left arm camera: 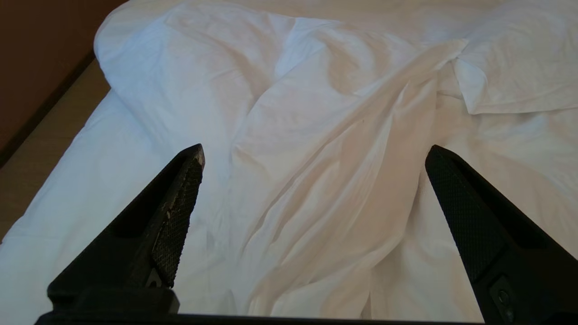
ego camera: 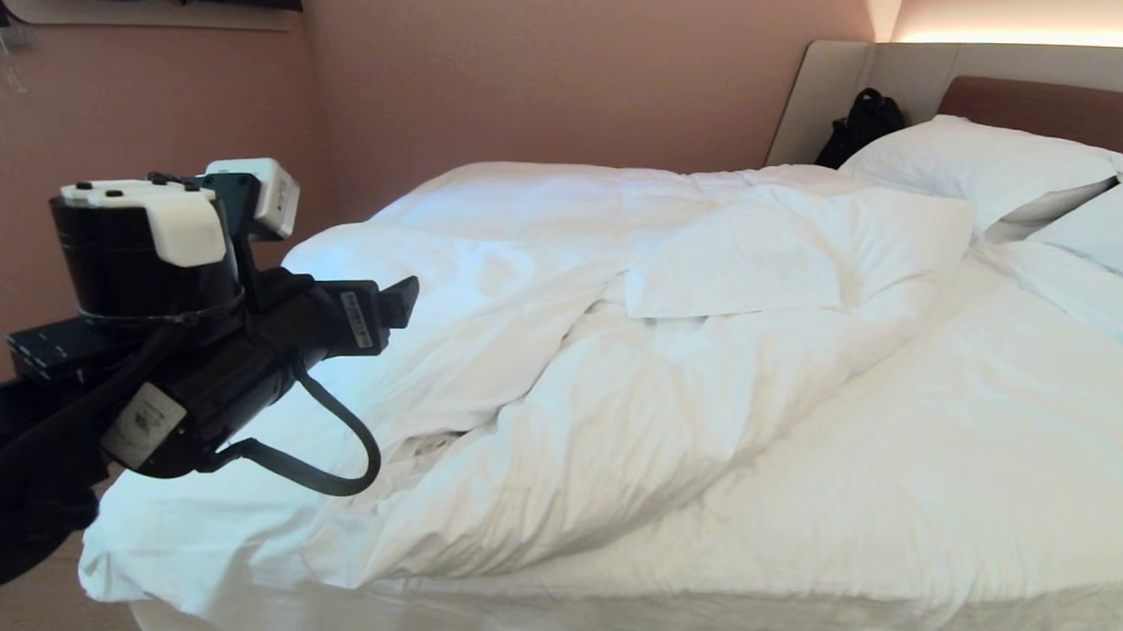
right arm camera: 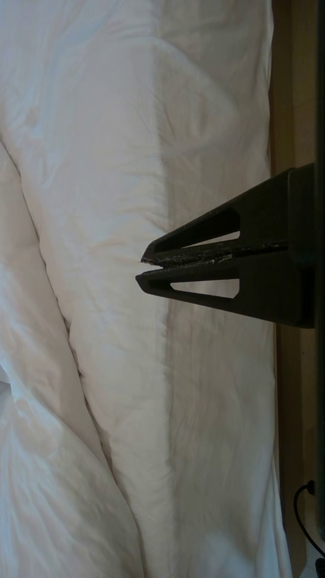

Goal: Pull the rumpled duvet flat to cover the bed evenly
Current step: Hold the folded corner of the quilt

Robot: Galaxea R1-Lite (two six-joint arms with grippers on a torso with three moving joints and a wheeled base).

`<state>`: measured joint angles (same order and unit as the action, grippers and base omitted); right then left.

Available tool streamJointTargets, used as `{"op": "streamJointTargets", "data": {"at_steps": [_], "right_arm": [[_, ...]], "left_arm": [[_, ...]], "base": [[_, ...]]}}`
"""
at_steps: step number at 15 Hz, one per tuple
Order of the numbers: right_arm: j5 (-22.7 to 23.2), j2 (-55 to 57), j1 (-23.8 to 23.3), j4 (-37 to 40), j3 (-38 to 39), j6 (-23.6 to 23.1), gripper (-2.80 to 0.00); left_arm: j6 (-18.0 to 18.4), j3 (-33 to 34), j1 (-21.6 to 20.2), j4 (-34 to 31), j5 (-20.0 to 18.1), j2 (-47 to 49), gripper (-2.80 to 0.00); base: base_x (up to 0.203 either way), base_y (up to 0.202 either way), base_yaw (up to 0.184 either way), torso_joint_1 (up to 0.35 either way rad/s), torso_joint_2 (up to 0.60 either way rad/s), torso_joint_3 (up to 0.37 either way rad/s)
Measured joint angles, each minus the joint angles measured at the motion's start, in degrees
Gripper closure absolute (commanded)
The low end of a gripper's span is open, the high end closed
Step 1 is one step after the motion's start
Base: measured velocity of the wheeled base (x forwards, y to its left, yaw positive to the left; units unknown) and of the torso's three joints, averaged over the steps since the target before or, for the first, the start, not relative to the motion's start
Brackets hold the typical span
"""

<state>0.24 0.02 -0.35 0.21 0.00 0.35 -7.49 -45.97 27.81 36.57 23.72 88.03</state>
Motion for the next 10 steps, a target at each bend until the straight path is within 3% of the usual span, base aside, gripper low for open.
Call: {"op": "streamJointTargets", "data": {"at_steps": [10], "right_arm": [[0.00,0.00,-0.05,-0.07,0.00,-0.02,0.00]], "left_arm": [[0.09,0.28,-0.16,-0.09,-0.01,0.09,-2.80]], "base": [[0.000,0.012,0.000,0.001,0.00,0.000]]}}
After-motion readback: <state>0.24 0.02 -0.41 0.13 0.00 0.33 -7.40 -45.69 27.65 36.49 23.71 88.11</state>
